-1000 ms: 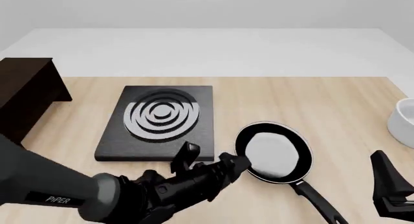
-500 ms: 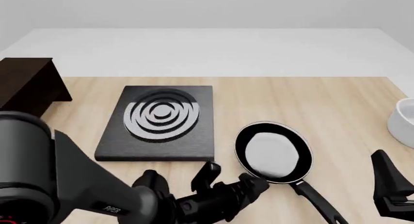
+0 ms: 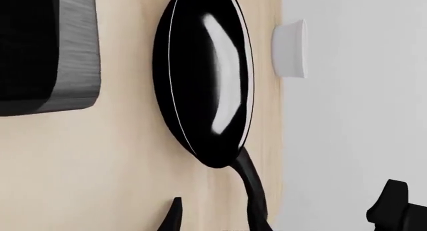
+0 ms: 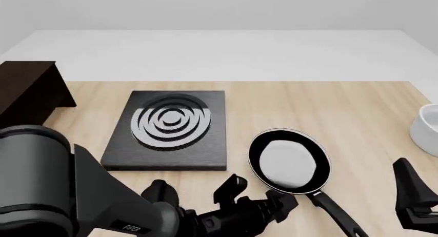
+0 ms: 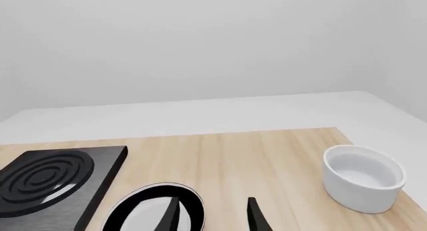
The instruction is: Put the frying pan on top of the cabinet.
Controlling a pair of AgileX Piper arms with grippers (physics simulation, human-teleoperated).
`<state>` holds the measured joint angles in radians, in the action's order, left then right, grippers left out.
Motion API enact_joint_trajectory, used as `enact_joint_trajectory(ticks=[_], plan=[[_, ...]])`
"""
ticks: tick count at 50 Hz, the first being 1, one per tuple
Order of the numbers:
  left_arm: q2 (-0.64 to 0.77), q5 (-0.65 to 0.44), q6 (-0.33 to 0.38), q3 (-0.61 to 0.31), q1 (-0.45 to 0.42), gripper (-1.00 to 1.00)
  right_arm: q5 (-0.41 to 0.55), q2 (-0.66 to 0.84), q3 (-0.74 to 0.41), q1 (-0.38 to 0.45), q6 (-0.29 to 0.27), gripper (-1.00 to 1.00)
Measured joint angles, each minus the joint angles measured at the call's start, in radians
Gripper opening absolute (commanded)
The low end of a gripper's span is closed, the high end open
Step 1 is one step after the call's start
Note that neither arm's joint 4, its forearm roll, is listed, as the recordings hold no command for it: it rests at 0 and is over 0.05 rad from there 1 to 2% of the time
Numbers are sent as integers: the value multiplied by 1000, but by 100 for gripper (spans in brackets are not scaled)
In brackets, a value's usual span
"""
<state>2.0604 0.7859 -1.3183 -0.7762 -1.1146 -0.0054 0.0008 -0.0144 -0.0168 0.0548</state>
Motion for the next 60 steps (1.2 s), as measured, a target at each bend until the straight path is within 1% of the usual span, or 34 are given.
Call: enact_joint_trajectory(ticks=[12,16,37,47,60], plan=[[12,-30,29,-36,-20,100,-5,0,5,1,3,100],[16,-50,0,-53,-30,100,-7,0,6,1,5,100],[31,-137,-99,-130,-69,100,-5,0,2,0,17,100],[45,-158,-118,-159,-81,100,-11,0,8,0,23,100],[68,-185,-118,-207,-103,100,-14,1,12,0,26,100]])
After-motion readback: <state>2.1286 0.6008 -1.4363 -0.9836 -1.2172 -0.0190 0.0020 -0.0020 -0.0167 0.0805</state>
